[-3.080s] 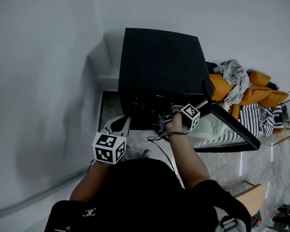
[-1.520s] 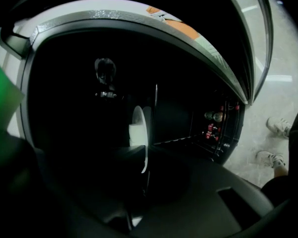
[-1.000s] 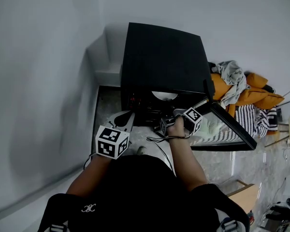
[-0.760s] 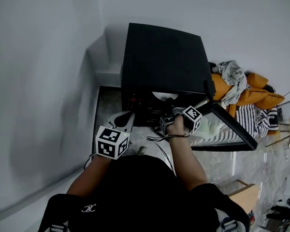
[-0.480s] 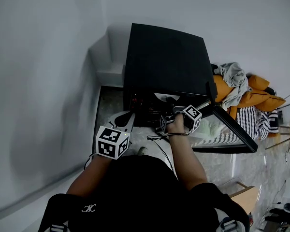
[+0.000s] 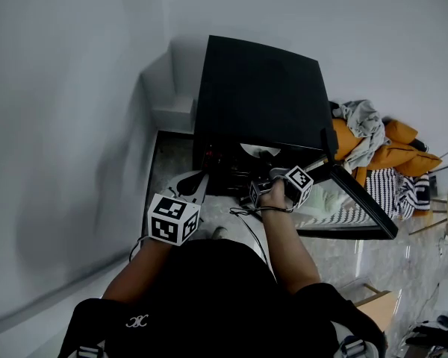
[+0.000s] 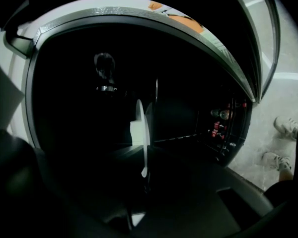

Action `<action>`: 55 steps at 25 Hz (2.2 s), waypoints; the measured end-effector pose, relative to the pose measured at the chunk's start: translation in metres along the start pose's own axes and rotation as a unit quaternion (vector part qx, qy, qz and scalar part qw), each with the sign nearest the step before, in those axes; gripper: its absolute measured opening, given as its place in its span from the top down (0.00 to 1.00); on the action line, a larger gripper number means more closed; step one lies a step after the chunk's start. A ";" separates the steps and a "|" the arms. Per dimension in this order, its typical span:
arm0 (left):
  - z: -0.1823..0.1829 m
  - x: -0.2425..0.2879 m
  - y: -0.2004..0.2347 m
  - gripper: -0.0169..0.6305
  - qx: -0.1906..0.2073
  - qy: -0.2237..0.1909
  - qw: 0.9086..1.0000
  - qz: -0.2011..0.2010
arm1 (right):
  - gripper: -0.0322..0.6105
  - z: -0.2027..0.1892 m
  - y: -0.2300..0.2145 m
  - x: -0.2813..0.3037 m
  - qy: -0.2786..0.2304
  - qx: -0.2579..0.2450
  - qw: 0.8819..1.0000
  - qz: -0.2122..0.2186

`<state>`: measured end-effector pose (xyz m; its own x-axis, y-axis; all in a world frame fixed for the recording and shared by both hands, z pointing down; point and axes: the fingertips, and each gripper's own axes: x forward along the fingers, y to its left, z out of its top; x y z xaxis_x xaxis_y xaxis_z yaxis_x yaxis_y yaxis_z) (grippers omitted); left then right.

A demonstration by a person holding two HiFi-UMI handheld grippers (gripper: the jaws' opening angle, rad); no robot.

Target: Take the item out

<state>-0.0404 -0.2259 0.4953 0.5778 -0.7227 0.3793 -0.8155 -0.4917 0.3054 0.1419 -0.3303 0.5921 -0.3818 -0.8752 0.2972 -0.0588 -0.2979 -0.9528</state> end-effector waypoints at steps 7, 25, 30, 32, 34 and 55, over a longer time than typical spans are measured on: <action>0.001 0.002 -0.005 0.97 0.004 0.001 1.000 -0.007 | 0.91 0.000 0.002 -0.011 0.006 -0.022 1.000 0.014; -0.002 0.015 -0.015 0.97 0.012 0.015 0.999 -0.040 | 0.92 -0.004 0.001 -0.047 0.018 -0.026 0.999 0.045; -0.004 0.021 -0.023 0.97 0.020 0.024 0.998 -0.058 | 0.92 -0.001 0.002 -0.065 0.012 -0.031 0.998 0.054; -0.005 0.023 -0.028 0.97 0.024 0.027 0.997 -0.066 | 0.92 -0.001 0.000 -0.073 0.011 -0.035 0.998 0.054; -0.006 0.025 -0.032 0.97 0.028 0.030 0.996 -0.075 | 0.92 -0.003 -0.004 -0.080 0.014 -0.042 0.998 0.050; -0.018 0.026 -0.054 0.97 0.047 0.057 0.987 -0.145 | 0.92 -0.041 -0.033 -0.152 -0.019 -0.025 0.999 0.041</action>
<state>0.0198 -0.2095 0.5046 0.7828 -0.4890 0.3849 -0.6123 -0.7159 0.3356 0.1645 -0.1716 0.5758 -0.3526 -0.9097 0.2192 -0.0746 -0.2062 -0.9757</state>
